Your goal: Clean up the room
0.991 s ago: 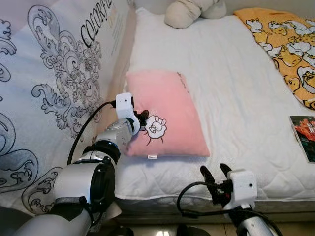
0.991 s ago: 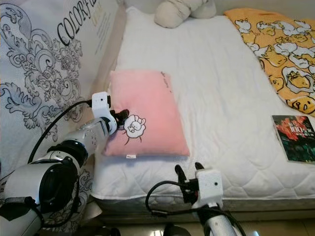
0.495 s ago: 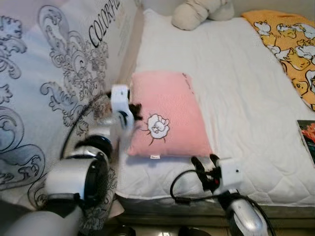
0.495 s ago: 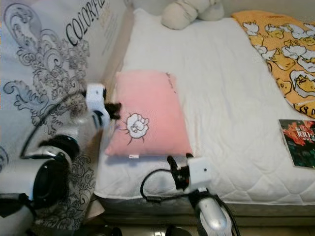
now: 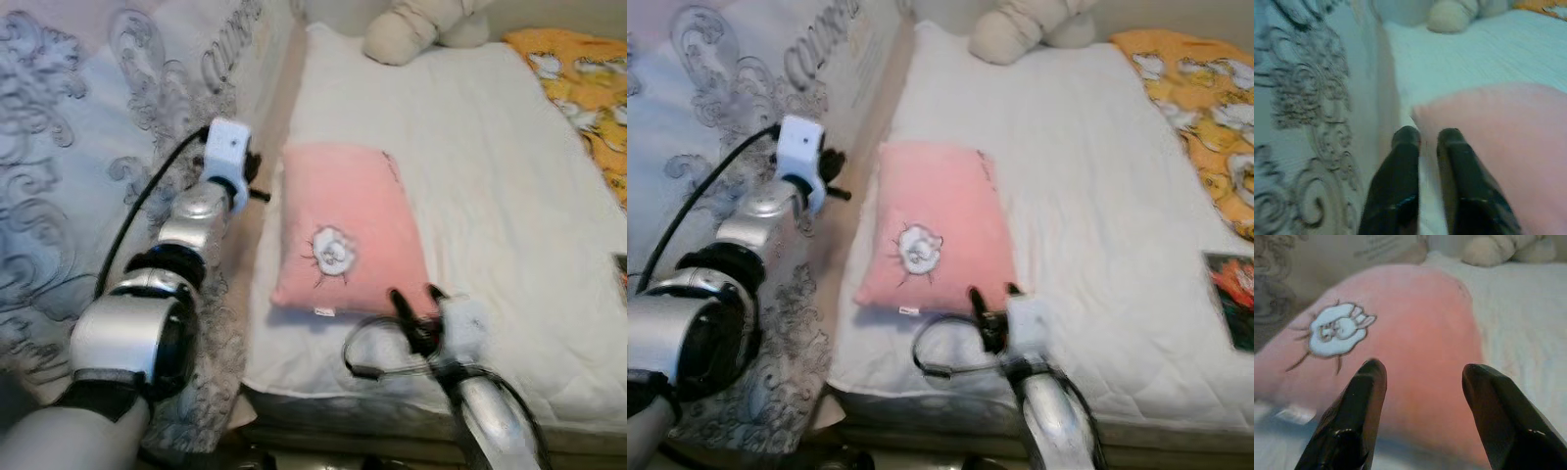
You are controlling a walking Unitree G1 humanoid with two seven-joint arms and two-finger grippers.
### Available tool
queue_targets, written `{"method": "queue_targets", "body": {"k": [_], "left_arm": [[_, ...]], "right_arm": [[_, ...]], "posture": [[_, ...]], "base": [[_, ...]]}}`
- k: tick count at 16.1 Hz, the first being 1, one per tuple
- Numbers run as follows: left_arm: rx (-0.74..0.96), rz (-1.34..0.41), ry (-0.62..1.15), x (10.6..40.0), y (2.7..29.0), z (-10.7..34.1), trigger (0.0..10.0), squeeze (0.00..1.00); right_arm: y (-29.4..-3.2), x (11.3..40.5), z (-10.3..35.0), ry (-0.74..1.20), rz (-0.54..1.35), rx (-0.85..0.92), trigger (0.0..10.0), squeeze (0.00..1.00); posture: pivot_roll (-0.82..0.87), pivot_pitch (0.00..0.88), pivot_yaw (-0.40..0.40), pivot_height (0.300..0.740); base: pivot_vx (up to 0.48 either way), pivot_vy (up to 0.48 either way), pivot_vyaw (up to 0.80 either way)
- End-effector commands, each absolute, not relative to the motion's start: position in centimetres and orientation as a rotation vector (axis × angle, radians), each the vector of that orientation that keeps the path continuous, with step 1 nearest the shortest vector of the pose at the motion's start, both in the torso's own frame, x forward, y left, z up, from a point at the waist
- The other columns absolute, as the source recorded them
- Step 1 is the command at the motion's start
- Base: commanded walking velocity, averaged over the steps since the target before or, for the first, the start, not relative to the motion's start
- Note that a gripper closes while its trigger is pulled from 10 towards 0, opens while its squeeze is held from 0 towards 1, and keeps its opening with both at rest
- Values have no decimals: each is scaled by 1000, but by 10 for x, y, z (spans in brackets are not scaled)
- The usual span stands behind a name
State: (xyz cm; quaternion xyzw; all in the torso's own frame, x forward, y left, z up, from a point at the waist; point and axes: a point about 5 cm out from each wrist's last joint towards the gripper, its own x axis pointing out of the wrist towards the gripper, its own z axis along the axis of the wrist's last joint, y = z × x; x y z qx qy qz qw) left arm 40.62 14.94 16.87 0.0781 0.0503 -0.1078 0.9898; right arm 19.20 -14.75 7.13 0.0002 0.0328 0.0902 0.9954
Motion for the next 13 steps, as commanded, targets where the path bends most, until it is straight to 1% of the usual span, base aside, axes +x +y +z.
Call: {"method": "queue_targets", "body": {"k": [1,2,3,5,7,10,13], "left_arm": [[134,-202,139,402,148,156,10000,1000],[122,-183,167,398,146,143,10000,1000],[118,-174,167,397,145,141,10000,1000],[211,-201,119,398,126,145,10000,1000],[247,-236,111,397,118,145,10000,1000],[364,-268,72,395,113,144,10000,1000],[366,-281,95,391,113,135,10000,1000]], "right_arm": [[-154,186,73,64,168,-2,10000,0],[-155,177,71,64,168,-39,10000,0],[-153,175,72,54,174,-54,10000,0],[-146,168,73,53,122,-28,10000,0],[-143,162,73,70,114,-9,10000,0],[-151,163,71,80,83,-13,10000,0],[-152,162,71,87,78,-18,10000,0]], "posture": [[-55,0,9,740],[-91,0,24,740],[-97,0,29,740],[-139,7,52,740],[-153,16,65,740],[-156,12,73,740],[-155,12,67,740]], "base": [[0,0,0],[0,0,0],[0,0,0],[0,0,0],[0,0,0],[0,0,0],[0,0,0]]}}
